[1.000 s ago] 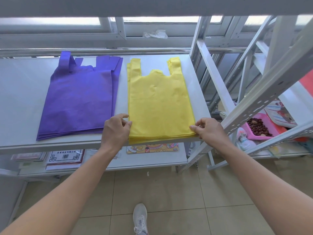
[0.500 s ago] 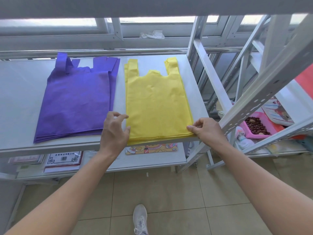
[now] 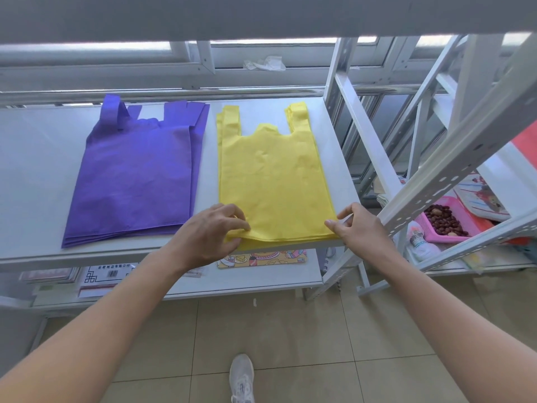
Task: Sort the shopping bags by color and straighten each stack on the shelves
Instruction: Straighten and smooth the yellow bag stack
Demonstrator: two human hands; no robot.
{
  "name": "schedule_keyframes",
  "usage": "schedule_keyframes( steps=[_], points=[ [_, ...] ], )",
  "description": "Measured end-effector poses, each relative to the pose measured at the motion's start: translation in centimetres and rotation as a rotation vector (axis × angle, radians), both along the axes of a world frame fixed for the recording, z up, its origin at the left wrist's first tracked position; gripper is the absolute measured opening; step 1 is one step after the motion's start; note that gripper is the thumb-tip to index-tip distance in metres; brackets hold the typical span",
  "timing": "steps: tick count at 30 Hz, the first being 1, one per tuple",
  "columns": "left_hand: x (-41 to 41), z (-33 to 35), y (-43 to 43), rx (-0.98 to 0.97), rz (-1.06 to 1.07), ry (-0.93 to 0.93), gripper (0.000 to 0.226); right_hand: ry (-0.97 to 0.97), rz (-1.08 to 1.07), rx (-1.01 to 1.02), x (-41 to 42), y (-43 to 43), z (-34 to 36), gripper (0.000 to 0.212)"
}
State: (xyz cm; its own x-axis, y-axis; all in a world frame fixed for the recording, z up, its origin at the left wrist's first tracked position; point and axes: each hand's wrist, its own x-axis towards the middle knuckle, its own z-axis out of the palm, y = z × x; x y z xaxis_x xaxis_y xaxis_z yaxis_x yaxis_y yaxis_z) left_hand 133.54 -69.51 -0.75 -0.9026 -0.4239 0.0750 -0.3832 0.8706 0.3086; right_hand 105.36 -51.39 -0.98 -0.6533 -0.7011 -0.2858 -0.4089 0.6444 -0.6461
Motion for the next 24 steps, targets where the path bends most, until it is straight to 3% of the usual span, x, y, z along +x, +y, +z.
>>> schedule_keyframes(
  steps=[4,8,11,13,15,18,20,22,24],
  points=[
    [0.0,-0.1,-0.5,0.054,0.049,0.049,0.029,0.026,-0.045,-0.015,0.4,0.4,0.4,0.036],
    [0.0,-1.0,-0.5,0.283,0.317,0.21,0.026,-0.038,-0.157,-0.082,0.5,0.1,1.0,0.05],
    [0.2,-1.5,-0.3,0.367,0.398,0.286,0.025,-0.314,-0.278,-0.152,0.1,-1.0,1.6,0.057],
    [0.3,-1.6,0.0,0.371,0.395,0.311,0.025,-0.64,-0.345,-0.241,-0.2,-2.0,2.6,0.054],
    [0.4,-1.5,0.5,0.328,0.341,0.315,0.026,-0.783,-0.332,-0.246,-0.8,-3.2,2.9,0.048],
    [0.5,-2.1,1.2,0.165,0.347,0.329,0.027,-0.666,-0.298,-0.148,-1.6,-4.6,2.2,0.03],
    [0.5,-2.0,1.6,0.115,0.519,0.365,0.032,-0.569,-0.28,-0.081,-1.8,-4.8,1.8,0.031],
    [0.2,-1.4,1.9,0.264,0.718,0.387,0.038,-0.541,-0.26,-0.064,-2.0,-4.8,1.7,0.031],
    [-0.5,-0.9,1.9,0.561,0.849,0.385,0.035,-0.507,-0.232,-0.057,-2.0,-4.6,1.7,0.02]
  ],
)
